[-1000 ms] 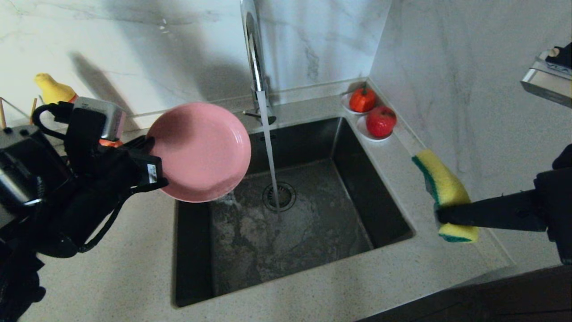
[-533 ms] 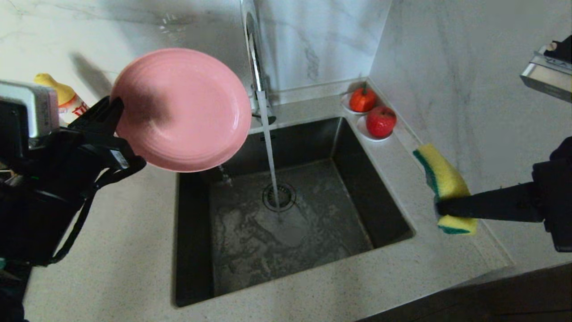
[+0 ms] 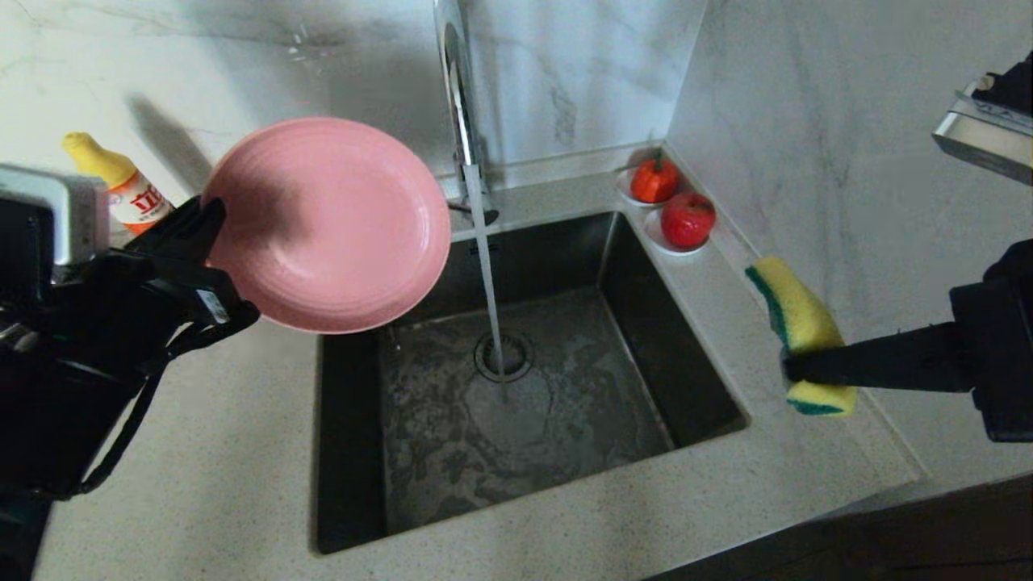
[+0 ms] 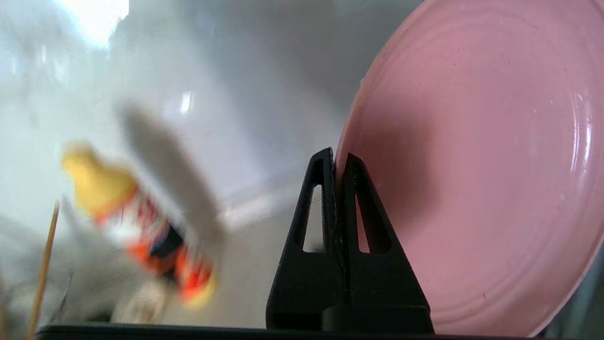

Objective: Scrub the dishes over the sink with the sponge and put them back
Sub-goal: Rinse the plate, then place the plate on the table

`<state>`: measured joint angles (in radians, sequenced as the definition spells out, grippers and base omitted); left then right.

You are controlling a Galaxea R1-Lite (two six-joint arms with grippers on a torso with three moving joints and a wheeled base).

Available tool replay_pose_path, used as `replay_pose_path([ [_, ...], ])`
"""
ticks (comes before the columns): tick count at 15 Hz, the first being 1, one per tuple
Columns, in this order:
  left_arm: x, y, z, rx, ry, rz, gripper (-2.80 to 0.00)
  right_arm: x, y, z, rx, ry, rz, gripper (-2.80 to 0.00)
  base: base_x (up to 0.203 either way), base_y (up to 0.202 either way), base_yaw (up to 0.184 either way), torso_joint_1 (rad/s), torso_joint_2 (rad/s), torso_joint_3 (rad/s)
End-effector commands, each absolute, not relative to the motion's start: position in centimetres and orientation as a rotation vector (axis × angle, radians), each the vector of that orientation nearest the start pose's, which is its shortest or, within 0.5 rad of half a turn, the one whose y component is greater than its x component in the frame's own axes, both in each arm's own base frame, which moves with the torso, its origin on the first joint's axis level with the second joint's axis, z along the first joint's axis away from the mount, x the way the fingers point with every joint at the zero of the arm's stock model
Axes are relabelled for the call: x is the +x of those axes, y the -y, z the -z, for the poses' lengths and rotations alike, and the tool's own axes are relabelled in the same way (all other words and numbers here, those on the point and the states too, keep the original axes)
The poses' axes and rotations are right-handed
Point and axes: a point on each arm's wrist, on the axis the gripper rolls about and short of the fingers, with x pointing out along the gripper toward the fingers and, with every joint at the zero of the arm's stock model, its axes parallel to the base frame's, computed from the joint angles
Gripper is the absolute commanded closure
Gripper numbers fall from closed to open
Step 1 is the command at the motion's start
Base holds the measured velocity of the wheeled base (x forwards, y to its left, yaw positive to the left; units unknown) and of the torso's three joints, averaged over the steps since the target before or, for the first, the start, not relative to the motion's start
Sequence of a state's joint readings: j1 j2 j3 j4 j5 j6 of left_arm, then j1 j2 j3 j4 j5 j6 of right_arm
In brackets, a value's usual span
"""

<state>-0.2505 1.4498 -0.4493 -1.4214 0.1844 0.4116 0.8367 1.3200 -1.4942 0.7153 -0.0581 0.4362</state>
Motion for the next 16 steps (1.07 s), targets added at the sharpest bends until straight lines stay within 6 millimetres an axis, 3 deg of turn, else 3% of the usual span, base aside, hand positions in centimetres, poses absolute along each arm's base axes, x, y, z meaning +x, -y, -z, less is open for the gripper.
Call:
replay_pose_path([
  [1, 22.2, 4.3, -22.7, 0.336, 0.233, -0.061, 0.00, 11.8, -12.4, -34.2, 0.172, -0.654, -0.610, 0.00, 0.000, 0.000, 0.000, 0.000, 0.00, 0.000],
  [5, 21.2, 2.7, -22.9, 0.293, -0.131, -0.085, 0.00, 12.2, -12.2, -33.8, 0.173, -0.664, -0.586, 0.00, 0.000, 0.000, 0.000, 0.000, 0.00, 0.000],
  [9, 19.6, 0.2, -25.7, 0.028, -0.394, -0.183, 0.00, 12.7, -12.0, -33.1, 0.149, -0.680, -0.561, 0.00, 0.000, 0.000, 0.000, 0.000, 0.00, 0.000],
  [12, 18.5, -2.7, -27.3, -0.216, -0.499, -0.232, 0.00, 12.6, -11.7, -33.1, 0.159, -0.687, -0.576, 0.00, 0.000, 0.000, 0.000, 0.000, 0.00, 0.000],
  [16, 17.2, -5.3, -26.7, -0.384, -0.552, -0.368, 0.00, 13.1, -11.6, -32.3, 0.162, -0.717, -0.557, 0.00, 0.000, 0.000, 0.000, 0.000, 0.00, 0.000],
])
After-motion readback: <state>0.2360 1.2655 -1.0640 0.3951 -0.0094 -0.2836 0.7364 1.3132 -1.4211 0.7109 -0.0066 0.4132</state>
